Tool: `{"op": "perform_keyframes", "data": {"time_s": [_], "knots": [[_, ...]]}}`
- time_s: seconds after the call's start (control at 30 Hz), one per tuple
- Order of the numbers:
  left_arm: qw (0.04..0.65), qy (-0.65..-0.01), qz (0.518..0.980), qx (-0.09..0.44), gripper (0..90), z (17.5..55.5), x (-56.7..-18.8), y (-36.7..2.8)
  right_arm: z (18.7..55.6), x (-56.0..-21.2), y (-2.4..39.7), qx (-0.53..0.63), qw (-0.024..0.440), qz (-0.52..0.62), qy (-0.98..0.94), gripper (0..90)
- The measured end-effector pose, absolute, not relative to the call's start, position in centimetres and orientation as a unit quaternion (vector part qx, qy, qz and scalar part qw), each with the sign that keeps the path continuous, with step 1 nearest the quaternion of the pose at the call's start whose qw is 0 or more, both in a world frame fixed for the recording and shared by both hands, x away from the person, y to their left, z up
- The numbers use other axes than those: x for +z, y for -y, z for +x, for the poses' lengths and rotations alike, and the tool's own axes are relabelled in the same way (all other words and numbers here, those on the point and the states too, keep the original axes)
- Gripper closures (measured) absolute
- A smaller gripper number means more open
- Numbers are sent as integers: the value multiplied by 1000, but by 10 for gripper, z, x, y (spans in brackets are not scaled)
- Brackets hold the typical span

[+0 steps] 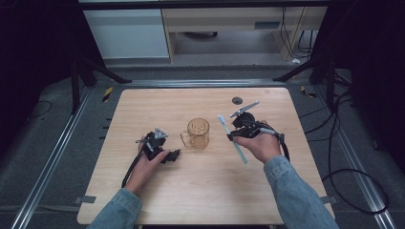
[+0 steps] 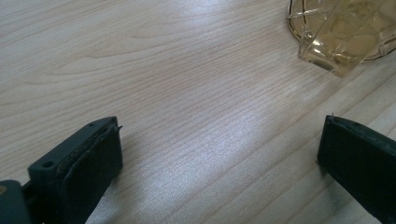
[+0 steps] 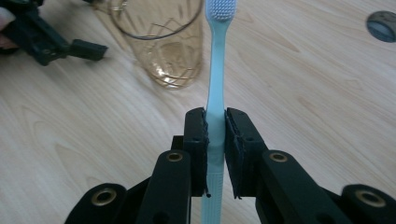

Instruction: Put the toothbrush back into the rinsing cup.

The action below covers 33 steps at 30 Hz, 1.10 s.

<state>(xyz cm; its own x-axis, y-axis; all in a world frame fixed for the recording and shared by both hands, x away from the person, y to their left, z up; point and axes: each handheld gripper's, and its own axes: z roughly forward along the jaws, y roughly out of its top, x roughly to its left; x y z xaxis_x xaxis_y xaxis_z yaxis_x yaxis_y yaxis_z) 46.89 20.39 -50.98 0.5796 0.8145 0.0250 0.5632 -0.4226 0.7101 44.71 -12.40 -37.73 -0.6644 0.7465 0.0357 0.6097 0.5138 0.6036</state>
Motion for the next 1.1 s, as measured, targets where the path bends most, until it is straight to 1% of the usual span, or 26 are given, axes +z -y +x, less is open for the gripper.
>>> {"op": "perform_keyframes", "data": {"time_s": [0.33, 1.1], "knots": [[337, -419, 822, 187, 0, 469, -510, -204, 431, -382, 98, 314, 108, 357, -873, 791], [336, -418, 823, 186, 0, 469, -510, -204, 426, -381, 49, 353, 95, 318, -875, 790]]}}
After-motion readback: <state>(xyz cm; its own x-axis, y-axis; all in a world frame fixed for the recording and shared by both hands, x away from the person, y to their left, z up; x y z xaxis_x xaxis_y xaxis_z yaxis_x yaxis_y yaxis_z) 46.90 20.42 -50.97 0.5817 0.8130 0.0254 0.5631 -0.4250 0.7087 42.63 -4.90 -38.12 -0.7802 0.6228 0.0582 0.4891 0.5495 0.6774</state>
